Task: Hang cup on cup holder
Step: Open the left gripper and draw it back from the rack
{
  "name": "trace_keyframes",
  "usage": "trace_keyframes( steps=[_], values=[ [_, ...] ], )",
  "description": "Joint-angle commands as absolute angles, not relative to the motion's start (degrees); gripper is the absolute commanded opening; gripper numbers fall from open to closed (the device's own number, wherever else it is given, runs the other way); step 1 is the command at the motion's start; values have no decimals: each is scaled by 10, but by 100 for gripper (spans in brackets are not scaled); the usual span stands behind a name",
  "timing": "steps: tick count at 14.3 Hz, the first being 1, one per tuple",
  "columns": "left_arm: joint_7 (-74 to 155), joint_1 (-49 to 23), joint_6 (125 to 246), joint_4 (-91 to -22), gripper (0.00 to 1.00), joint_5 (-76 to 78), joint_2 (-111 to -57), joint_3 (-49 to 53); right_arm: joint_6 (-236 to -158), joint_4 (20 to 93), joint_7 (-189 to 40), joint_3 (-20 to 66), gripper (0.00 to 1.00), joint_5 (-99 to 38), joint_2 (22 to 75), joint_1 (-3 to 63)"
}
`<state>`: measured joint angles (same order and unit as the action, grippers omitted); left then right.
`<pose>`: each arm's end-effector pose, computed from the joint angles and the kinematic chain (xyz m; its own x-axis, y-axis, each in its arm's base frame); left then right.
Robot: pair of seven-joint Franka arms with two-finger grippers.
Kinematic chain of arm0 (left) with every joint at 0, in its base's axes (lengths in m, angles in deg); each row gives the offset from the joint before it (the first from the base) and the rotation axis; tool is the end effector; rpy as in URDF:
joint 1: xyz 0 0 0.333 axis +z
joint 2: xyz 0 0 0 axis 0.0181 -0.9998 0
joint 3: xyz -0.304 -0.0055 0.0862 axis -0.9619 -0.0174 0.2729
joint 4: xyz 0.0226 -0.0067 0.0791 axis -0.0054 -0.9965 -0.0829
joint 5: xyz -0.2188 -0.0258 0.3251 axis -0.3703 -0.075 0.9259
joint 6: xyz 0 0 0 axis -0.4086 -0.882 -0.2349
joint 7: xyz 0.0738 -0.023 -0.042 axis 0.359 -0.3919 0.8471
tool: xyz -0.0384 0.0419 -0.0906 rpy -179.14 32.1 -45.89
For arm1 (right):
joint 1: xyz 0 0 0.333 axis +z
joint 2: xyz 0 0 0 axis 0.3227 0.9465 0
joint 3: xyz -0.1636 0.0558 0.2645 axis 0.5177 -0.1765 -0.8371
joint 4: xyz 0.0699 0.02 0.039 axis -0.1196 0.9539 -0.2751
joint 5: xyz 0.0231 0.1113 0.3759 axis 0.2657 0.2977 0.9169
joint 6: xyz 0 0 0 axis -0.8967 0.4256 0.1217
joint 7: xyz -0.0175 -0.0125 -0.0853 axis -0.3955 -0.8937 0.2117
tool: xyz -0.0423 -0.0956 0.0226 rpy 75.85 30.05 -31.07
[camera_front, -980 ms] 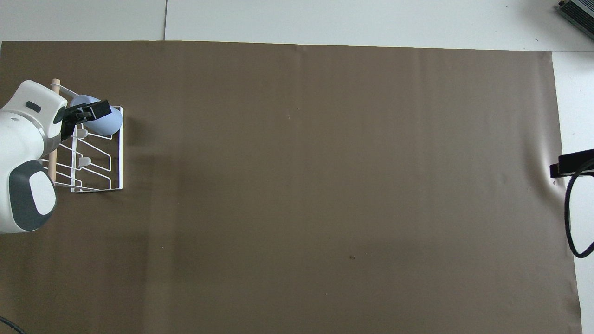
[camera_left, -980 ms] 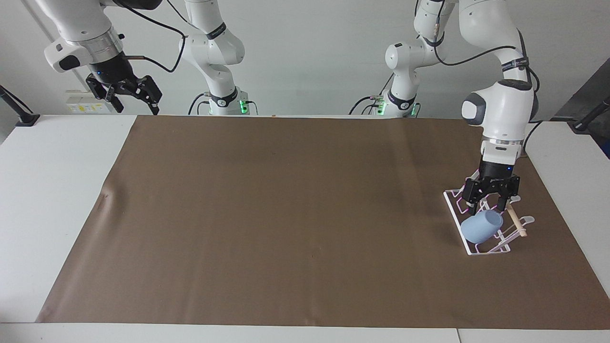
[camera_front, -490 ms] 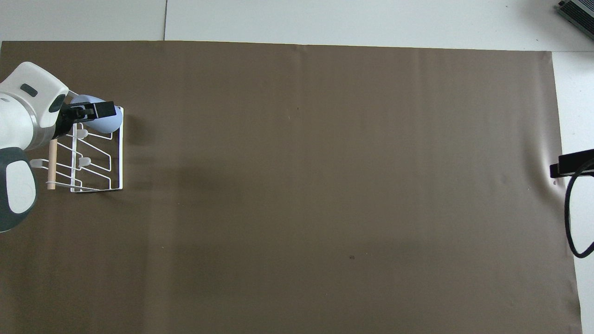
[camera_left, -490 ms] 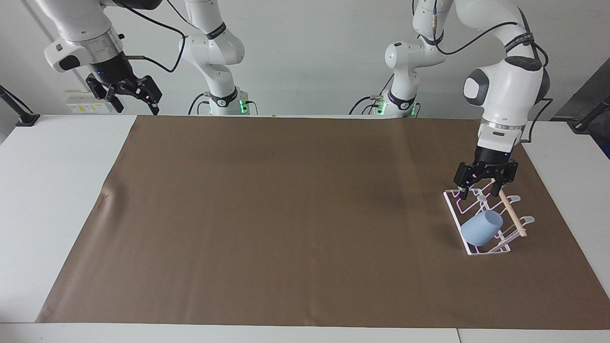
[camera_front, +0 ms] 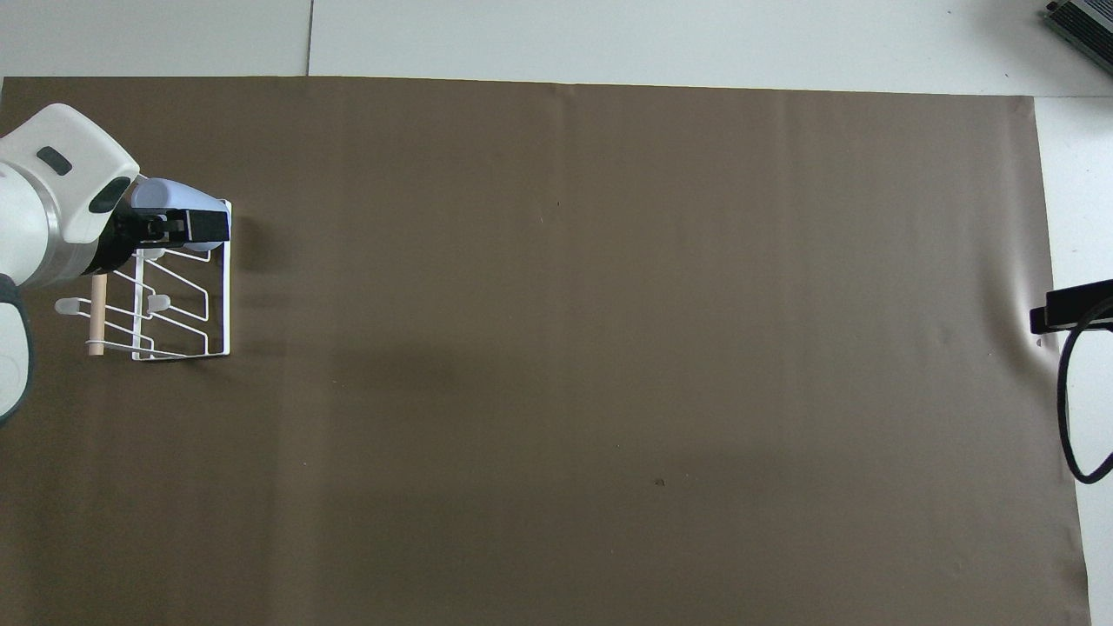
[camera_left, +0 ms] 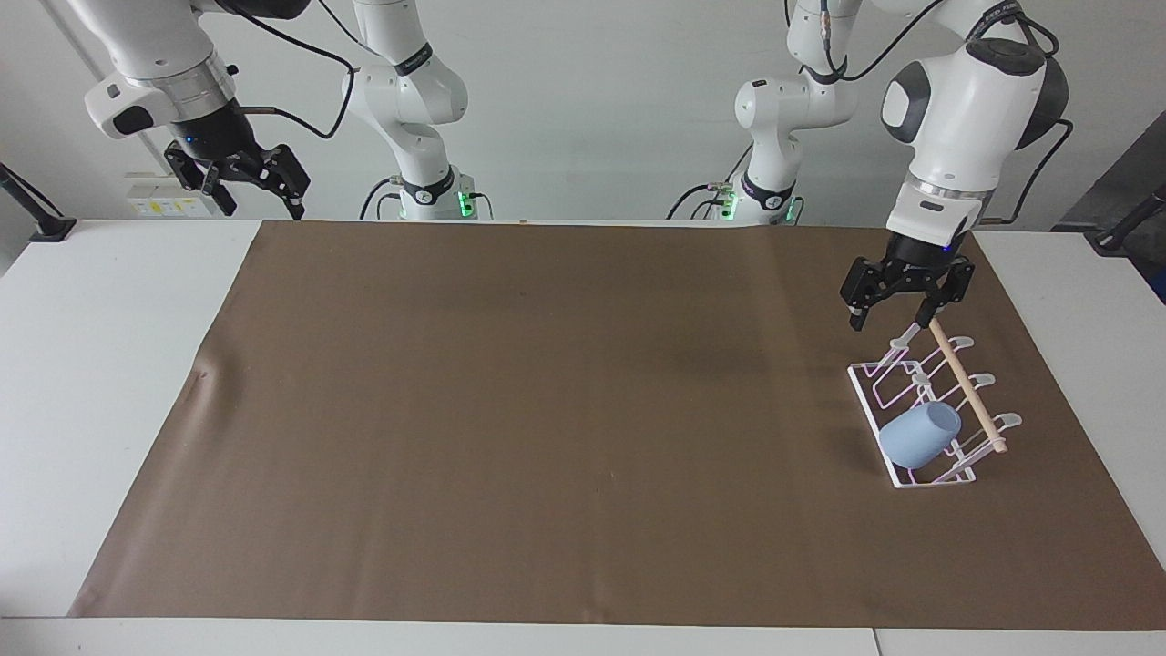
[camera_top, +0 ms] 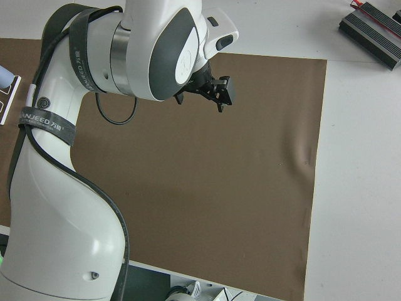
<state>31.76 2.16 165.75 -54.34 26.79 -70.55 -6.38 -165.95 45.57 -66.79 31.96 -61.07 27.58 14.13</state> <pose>0.5628 -0.0821 0.5664 0.9631 -0.0277 0.2679 -0.0294 -0.9996 0.0023 0.5136 -0.0585 0.6501 0.9945 -0.1041 -0.0139 -0.1042 -0.9945 -0.0078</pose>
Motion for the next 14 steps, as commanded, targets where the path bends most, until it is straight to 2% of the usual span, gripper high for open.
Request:
trace_keyframes(
  steps=[1,8,14],
  values=[
    [303,18,1583,-497,100,280,-703,-65,-1674,475,-658,320,100,-602,261,138],
    [255,15,1393,-385,100,270,-712,-71,-1668,474,-660,320,100,-602,260,138],
    [255,22,1301,-324,100,244,-727,-64,-1669,470,-660,320,100,-602,260,138]
  ],
)
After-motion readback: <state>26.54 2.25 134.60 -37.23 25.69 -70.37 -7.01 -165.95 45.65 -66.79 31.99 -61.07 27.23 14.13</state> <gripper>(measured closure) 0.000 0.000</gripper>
